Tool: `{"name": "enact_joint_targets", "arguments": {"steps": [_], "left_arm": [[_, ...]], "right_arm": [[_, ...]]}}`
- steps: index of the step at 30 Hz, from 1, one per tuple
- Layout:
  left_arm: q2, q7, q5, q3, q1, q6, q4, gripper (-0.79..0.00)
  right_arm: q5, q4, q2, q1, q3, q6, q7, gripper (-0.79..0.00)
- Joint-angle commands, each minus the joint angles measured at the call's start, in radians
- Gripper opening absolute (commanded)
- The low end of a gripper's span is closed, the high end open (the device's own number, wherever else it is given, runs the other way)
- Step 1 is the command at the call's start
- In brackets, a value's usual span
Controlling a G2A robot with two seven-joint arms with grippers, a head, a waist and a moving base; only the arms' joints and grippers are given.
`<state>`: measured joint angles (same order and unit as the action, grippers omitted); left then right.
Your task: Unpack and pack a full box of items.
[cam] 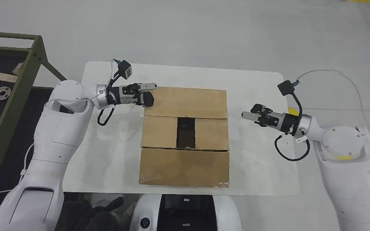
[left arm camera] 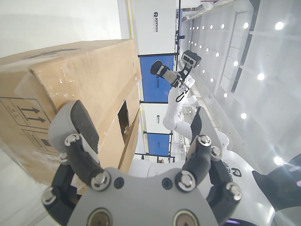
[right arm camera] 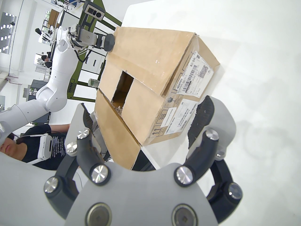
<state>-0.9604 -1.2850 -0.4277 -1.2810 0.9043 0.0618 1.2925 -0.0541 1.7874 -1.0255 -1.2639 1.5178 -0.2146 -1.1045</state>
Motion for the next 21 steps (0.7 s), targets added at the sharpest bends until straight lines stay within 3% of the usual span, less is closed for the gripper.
{"name": "enact_joint_targets", "arguments": {"steps": [1,12,15,21], "left_arm": [[0.000,0.000,0.000,0.000,0.000,0.000,0.000,0.000],[0.000,0.000,0.000,0.000,0.000,0.000,0.000,0.000],[0.000,0.000,0.000,0.000,0.000,0.000,0.000,0.000],[0.000,0.000,0.000,0.000,0.000,0.000,0.000,0.000]], "right_arm": [[0.000,0.000,0.000,0.000,0.000,0.000,0.000,0.000],[0.003,0.003,-0.001,-0.011,-0.008,0.019,0.027,0.000],[0.094,0.000,-0.002,-0.047,0.004,0.077,0.053,0.000],[0.134,0.046,0.008,-0.144,0.051,0.131,0.013,0.000]]}}
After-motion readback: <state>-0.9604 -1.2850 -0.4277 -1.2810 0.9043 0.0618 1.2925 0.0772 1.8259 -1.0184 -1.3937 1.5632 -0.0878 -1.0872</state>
